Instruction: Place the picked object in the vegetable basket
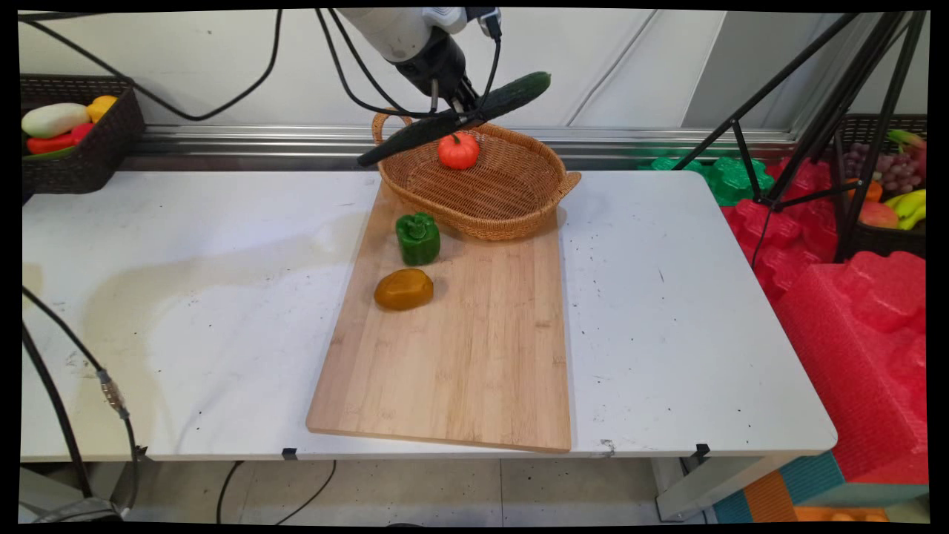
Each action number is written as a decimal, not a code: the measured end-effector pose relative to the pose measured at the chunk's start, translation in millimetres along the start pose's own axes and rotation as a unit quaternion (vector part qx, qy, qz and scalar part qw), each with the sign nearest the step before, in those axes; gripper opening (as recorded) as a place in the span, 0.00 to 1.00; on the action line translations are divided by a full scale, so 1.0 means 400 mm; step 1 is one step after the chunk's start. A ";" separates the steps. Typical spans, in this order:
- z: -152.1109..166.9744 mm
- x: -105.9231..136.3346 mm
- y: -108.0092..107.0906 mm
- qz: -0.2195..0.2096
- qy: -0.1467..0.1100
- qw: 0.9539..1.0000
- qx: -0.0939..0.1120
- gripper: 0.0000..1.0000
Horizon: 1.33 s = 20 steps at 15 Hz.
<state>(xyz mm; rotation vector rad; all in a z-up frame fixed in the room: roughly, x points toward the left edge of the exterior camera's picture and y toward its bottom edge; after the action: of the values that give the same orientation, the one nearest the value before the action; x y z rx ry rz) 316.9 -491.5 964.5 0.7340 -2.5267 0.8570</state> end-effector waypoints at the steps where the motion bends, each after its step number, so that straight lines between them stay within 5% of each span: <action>1: 0.020 -0.003 -0.012 0.005 -0.009 1.000 -0.001 0.00; 10: 0.158 -0.046 -0.062 0.044 -0.079 0.996 -0.025 0.00; 16: 0.199 -0.048 -0.064 0.066 -0.096 0.993 -0.036 0.00; 17: 0.205 -0.049 -0.064 0.069 -0.098 0.992 -0.037 1.00; 20: 0.218 -0.045 -0.061 0.080 -0.103 0.991 -0.041 1.00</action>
<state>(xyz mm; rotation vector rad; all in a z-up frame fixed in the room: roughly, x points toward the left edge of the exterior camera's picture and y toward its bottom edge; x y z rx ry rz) 330.0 -557.7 901.8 0.6301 -2.8179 0.7551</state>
